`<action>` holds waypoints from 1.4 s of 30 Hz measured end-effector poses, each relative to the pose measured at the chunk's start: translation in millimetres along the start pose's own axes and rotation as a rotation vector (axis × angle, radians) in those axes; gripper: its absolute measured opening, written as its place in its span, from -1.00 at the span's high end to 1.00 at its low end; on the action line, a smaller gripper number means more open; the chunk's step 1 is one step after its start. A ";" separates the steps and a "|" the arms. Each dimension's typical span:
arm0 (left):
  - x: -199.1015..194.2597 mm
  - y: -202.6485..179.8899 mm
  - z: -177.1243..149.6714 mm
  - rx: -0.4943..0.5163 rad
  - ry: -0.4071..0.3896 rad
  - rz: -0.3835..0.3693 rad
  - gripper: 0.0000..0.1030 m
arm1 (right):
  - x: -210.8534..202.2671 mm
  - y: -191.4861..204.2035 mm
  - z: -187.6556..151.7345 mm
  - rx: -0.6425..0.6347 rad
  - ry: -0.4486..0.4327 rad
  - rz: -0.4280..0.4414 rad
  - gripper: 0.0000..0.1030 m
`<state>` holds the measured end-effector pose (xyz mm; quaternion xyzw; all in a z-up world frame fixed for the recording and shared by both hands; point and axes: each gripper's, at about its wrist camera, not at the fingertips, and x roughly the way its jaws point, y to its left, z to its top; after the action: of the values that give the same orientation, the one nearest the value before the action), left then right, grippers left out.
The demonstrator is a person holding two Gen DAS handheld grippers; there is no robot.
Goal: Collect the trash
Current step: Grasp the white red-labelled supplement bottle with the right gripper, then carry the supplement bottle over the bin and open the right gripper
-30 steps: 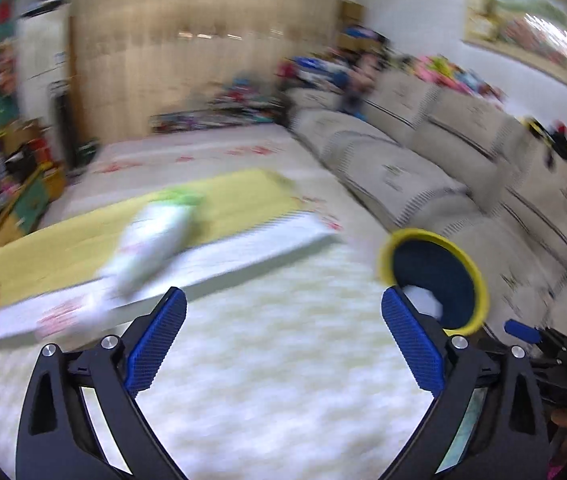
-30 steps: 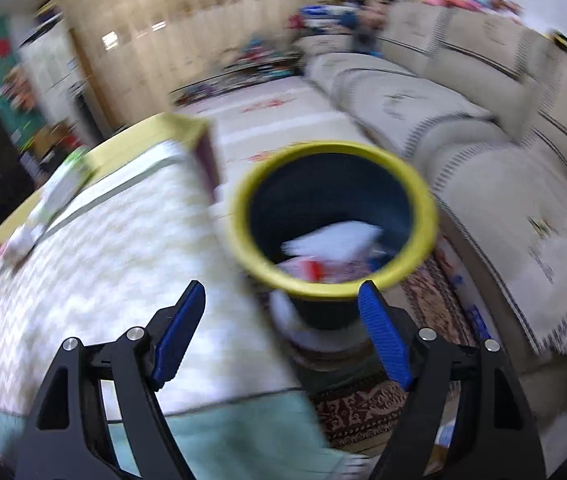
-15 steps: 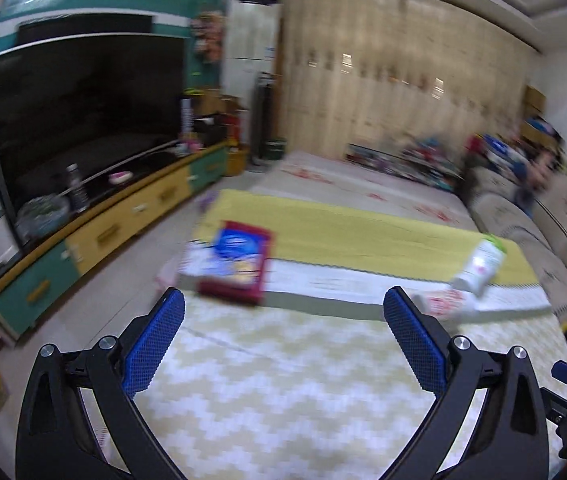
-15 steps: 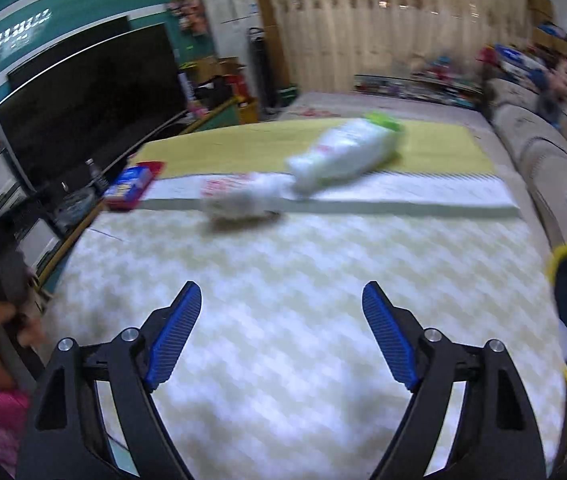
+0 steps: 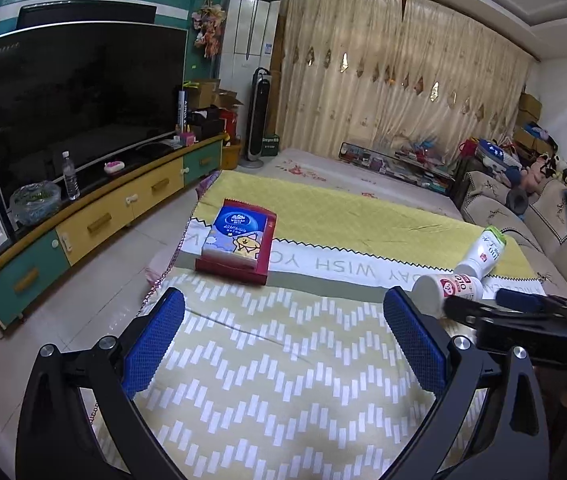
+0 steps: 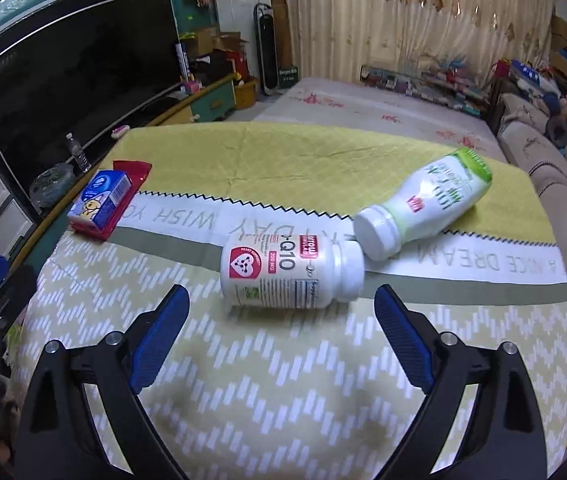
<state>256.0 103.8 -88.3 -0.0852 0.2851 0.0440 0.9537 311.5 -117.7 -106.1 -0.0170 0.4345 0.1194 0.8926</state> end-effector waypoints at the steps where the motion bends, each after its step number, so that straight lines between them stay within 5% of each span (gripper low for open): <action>1: -1.1 0.2 -0.7 -0.004 0.000 -0.002 -0.90 | 3.0 0.0 1.3 -0.002 0.001 -0.005 -0.73; 9: -3.3 1.0 -3.6 -0.031 0.022 -0.035 -0.90 | 28.0 0.6 9.9 -0.014 0.038 -0.054 -0.73; 14: -2.7 -2.1 -6.0 -0.026 0.027 -0.044 -0.90 | 35.4 3.4 8.4 -0.024 0.051 -0.053 -0.55; 26: -5.2 -8.8 -8.3 -0.004 0.024 -0.057 -0.90 | -13.3 -18.9 -30.5 0.021 0.038 -0.004 -0.55; 34: -3.3 -22.7 -12.4 0.048 0.040 -0.091 -0.90 | -74.4 -109.2 -68.4 0.200 -0.036 -0.099 -0.55; 42: -1.7 -52.2 -20.5 0.156 0.065 -0.152 -0.90 | -132.2 -253.4 -117.1 0.488 -0.097 -0.344 -0.55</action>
<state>250.5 48.6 -97.1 -0.0335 0.3111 -0.0536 0.9483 200.4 -405.7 -94.5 0.1304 0.3981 -0.1409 0.8970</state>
